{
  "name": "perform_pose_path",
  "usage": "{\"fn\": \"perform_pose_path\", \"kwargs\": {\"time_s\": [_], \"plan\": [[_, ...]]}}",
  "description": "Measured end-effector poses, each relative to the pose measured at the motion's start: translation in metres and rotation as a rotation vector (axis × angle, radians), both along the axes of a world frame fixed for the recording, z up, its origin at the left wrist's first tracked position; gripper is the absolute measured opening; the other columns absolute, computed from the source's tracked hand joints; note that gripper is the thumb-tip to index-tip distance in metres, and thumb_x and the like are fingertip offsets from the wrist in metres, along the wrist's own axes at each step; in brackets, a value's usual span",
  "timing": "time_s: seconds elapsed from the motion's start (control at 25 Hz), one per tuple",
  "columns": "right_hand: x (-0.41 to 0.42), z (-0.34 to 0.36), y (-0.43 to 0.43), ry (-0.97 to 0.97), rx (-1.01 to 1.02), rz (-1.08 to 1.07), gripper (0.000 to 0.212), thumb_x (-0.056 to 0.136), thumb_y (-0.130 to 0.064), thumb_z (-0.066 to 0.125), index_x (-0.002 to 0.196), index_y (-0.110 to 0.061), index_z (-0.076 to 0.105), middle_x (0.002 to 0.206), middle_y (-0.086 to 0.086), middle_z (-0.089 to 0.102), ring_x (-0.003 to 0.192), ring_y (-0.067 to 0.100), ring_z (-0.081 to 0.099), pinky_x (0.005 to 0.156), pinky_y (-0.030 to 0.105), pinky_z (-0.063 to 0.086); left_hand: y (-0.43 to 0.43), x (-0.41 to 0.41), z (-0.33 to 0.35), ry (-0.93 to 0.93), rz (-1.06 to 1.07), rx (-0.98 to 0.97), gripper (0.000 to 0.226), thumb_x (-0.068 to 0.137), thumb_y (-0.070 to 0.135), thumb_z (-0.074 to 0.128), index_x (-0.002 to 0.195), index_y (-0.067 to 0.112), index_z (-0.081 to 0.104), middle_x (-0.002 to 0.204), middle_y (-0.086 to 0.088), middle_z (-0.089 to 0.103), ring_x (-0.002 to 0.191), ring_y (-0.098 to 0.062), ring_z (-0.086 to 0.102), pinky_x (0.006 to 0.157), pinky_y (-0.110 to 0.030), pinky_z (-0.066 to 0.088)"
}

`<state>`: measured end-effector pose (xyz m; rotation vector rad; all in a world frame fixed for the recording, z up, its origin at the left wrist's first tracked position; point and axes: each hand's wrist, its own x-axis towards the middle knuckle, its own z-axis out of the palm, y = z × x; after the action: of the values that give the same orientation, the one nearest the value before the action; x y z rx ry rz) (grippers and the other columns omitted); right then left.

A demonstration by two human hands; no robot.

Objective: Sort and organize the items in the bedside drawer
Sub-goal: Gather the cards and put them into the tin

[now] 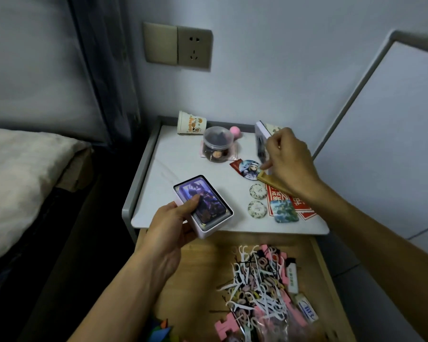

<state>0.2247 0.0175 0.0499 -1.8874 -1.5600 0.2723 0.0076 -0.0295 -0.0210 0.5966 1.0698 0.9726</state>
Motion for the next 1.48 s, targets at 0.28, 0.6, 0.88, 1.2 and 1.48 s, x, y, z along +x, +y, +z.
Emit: {"fn": "perform_pose_path", "kwargs": {"time_s": [0.28, 0.6, 0.88, 1.2, 1.48], "plan": [[-0.016, -0.016, -0.097, 0.828, 0.014, -0.017, 0.028, 0.1, -0.032, 0.053, 0.104, -0.005, 0.057, 0.083, 0.012, 0.072, 0.057, 0.018, 0.068, 0.044, 0.024, 0.046, -0.029, 0.012, -0.017, 0.017, -0.075, -0.073, 0.026, 0.091, 0.02, 0.064, 0.11, 0.003, 0.066, 0.101, -0.016, 0.074, 0.085, -0.029, 0.071, 0.082, -0.043, 0.056], [-0.006, -0.044, -0.095, 0.953, -0.279, 0.1, 0.023, 0.099, -0.031, 0.055, 0.111, -0.015, 0.065, 0.062, -0.005, 0.055, 0.047, 0.005, 0.045, 0.047, 0.02, 0.036, -0.025, 0.008, -0.016, 0.027, -0.159, -0.015, 0.032, 0.089, 0.024, 0.064, 0.115, 0.006, 0.068, 0.104, -0.015, 0.074, 0.08, -0.024, 0.07, 0.068, -0.036, 0.057], [-0.017, -0.05, -0.092, 0.779, -0.385, 0.014, 0.023, 0.101, -0.029, 0.049, 0.123, -0.028, 0.057, 0.107, 0.003, 0.069, 0.091, 0.02, 0.071, 0.076, 0.037, 0.059, -0.038, 0.015, -0.014, -0.008, -0.34, -0.053, 0.041, 0.086, 0.024, 0.065, 0.12, 0.001, 0.064, 0.107, -0.016, 0.072, 0.076, -0.021, 0.072, 0.056, -0.029, 0.057], [-0.032, -0.055, -0.094, 0.441, -0.483, 0.216, 0.081, 0.076, -0.039, 0.079, 0.141, -0.025, 0.031, 0.13, -0.001, 0.053, 0.117, 0.017, 0.053, 0.098, 0.03, 0.044, -0.038, 0.017, -0.018, 0.006, -0.291, -0.077, 0.032, 0.091, 0.02, 0.061, 0.118, 0.003, 0.066, 0.109, -0.017, 0.072, 0.078, -0.024, 0.07, 0.058, -0.03, 0.057], [-0.048, -0.061, -0.113, 0.122, -0.398, 0.205, 0.096, 0.086, -0.057, 0.061, 0.156, -0.017, 0.008, 0.156, 0.0, 0.025, 0.141, 0.018, 0.03, 0.103, 0.028, 0.03, -0.035, 0.017, -0.021, -0.002, -0.224, -0.04, 0.026, 0.09, 0.019, 0.063, 0.113, 0.006, 0.067, 0.098, -0.013, 0.073, 0.074, -0.024, 0.069, 0.061, -0.032, 0.058]]}}
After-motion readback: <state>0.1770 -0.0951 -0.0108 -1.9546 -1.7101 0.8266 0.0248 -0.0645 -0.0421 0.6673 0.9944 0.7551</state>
